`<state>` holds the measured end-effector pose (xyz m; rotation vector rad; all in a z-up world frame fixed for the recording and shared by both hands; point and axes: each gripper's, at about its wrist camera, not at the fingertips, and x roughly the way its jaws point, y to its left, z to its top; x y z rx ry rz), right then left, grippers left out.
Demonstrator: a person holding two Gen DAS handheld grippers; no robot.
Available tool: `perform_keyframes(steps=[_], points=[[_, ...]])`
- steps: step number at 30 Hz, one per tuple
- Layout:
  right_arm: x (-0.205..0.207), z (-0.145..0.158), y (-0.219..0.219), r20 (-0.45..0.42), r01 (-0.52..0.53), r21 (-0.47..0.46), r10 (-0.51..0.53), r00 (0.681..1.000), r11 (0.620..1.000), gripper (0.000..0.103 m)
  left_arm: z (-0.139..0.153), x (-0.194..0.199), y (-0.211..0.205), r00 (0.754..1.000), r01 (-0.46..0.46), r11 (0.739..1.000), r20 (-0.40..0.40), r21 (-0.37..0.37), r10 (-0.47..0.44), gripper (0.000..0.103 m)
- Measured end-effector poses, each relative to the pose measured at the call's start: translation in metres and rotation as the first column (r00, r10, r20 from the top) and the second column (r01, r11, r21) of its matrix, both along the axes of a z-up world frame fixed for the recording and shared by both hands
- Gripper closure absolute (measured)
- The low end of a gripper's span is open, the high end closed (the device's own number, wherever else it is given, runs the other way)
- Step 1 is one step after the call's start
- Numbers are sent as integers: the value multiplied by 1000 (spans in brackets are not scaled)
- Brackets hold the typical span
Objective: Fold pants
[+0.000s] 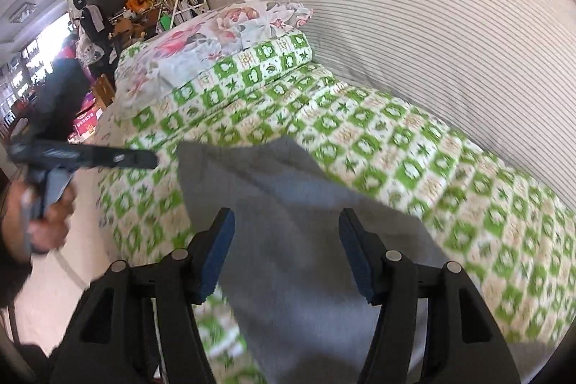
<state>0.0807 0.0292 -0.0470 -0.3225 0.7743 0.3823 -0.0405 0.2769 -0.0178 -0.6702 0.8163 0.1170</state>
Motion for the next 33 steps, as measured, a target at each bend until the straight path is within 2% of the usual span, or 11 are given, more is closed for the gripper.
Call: perform_keyframes(steps=[4,10,18,23,24,25,27,28,30,31,33], points=[[40,-8,12,-58,32,26,-31,998,999,41,-19,18,0,993,-78,996,-89,44,82,32],[97,-23,17,-182,77,66,-64,981,995,41,-72,25,17,967,-140,990,-214,4,138,32],[169,-66,34,-324,72,26,-60,944,997,41,-108,33,29,964,-163,981,-230,-106,136,26],[195,-101,38,-433,49,63,-17,901,997,44,-109,42,21,970,-151,986,-201,-66,135,23],[195,-104,40,-437,39,71,-4,899,997,64,-108,41,20,974,-151,987,-182,-60,138,26],[191,-106,43,-436,22,68,10,900,997,69,-106,40,20,976,-149,987,-169,-66,137,38],[183,-101,50,-414,-1,49,21,910,999,90,-102,33,20,978,-153,986,-152,-65,142,52],[179,-97,54,-402,-8,43,25,915,999,91,-99,31,19,980,-152,986,-143,-70,141,63],[171,-81,62,-372,-27,76,54,927,997,95,-85,16,22,984,-154,984,-107,-92,144,72],[170,-75,66,-359,-36,88,66,931,995,95,-73,3,23,987,-150,983,-70,-108,142,85],[162,-54,84,-298,-82,122,115,948,989,95,-52,-19,20,989,-149,983,-16,-109,148,85]])
